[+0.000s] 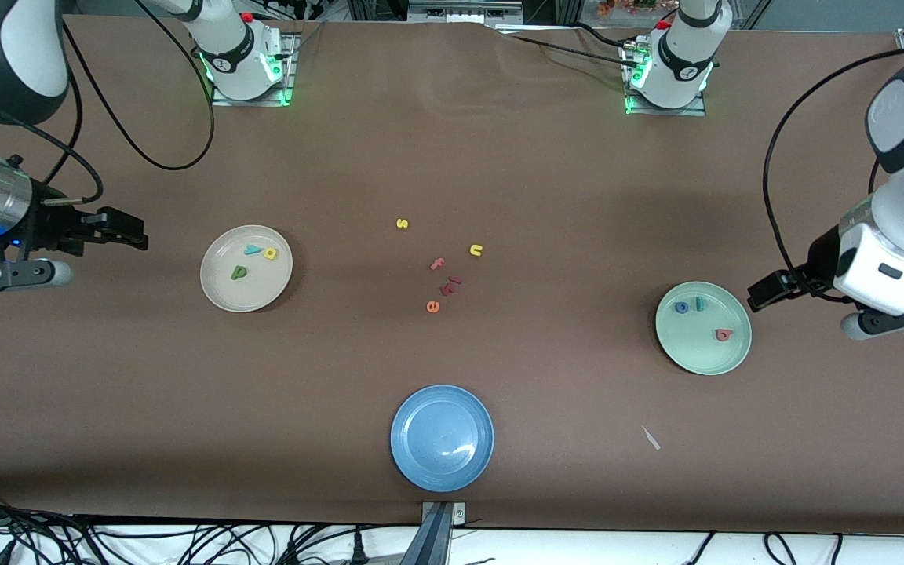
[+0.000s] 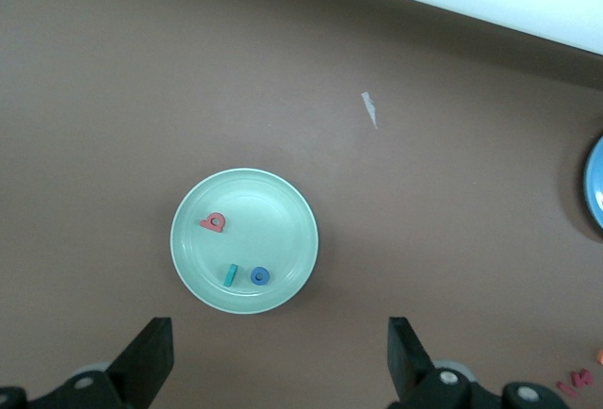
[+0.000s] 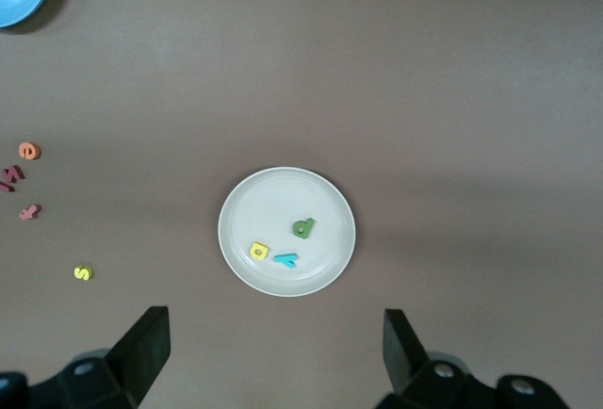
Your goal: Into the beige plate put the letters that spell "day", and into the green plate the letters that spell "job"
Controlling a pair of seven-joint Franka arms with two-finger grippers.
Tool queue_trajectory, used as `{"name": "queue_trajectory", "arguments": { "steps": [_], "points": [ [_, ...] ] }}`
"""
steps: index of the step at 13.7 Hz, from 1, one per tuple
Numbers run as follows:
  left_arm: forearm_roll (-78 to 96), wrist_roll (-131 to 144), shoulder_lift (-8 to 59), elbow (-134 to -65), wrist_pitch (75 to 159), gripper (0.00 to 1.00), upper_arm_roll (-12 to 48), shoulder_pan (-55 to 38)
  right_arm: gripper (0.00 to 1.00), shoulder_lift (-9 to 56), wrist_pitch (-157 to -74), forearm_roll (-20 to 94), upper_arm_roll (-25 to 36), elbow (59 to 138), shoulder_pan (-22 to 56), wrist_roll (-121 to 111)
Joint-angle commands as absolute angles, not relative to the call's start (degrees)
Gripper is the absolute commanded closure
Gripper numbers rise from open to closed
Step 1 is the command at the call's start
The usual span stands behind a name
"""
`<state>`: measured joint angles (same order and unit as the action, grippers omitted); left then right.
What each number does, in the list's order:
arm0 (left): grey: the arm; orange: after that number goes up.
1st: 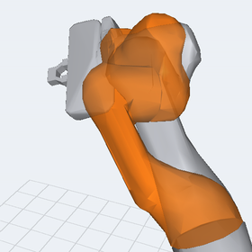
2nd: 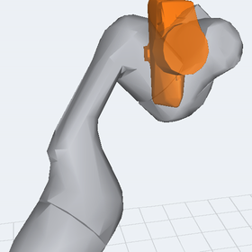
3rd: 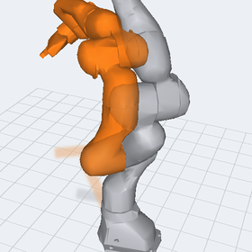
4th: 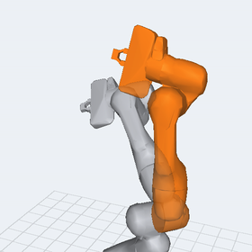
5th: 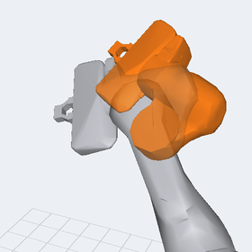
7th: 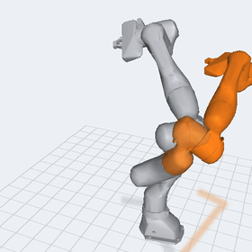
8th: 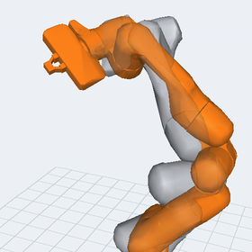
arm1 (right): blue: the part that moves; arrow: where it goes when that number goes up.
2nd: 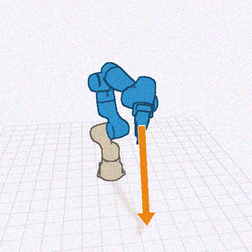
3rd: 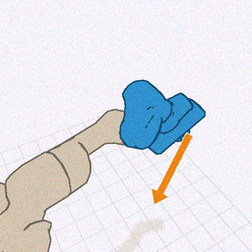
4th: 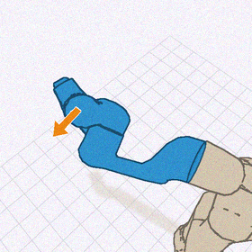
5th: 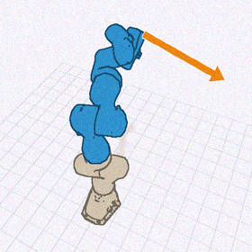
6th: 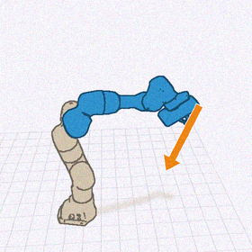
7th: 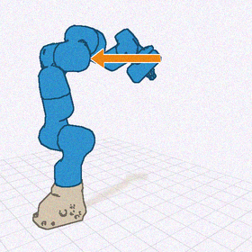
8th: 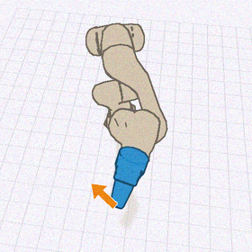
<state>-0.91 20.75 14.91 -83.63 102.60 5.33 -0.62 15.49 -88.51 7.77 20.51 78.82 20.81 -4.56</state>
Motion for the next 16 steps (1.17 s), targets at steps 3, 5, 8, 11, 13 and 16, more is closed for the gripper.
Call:
{"name": "queue_trajectory", "arguments": {
  "steps": [3,5,8,11,13,16],
  "points": [
    [0.9,19.0,12.1,-85.6,100.5,0.0,1.5,-2.2,0.0,2.2,-98.1,0.7,0.3,95.7,5.6,3.5],
    [0.8,19.4,12.7,-85.2,100.5,0.0,1.6,-2.0,0.0,-1.5,-101.8,-2.3,-6.7,101.3,0.5,6.4],
    [0.9,19.5,14.3,-84.0,100.5,0.0,1.5,-1.8,0.0,0.2,-100.6,-1.4,-6.9,98.1,-0.3,10.7],
    [0.8,19.5,14.8,-84.0,100.5,0.0,1.4,-1.8,0.0,1.6,-97.1,4.1,-2.8,94.1,-0.1,10.1],
    [0.7,19.6,15.2,-84.0,100.5,0.0,1.4,-1.7,0.0,1.4,-96.6,3.4,-2.7,94.1,0.8,7.6],
    [0.9,19.5,15.3,-84.0,100.5,0.0,1.4,-1.0,0.0,1.4,-96.4,3.4,-2.7,94.3,0.9,7.0]
  ]
}}
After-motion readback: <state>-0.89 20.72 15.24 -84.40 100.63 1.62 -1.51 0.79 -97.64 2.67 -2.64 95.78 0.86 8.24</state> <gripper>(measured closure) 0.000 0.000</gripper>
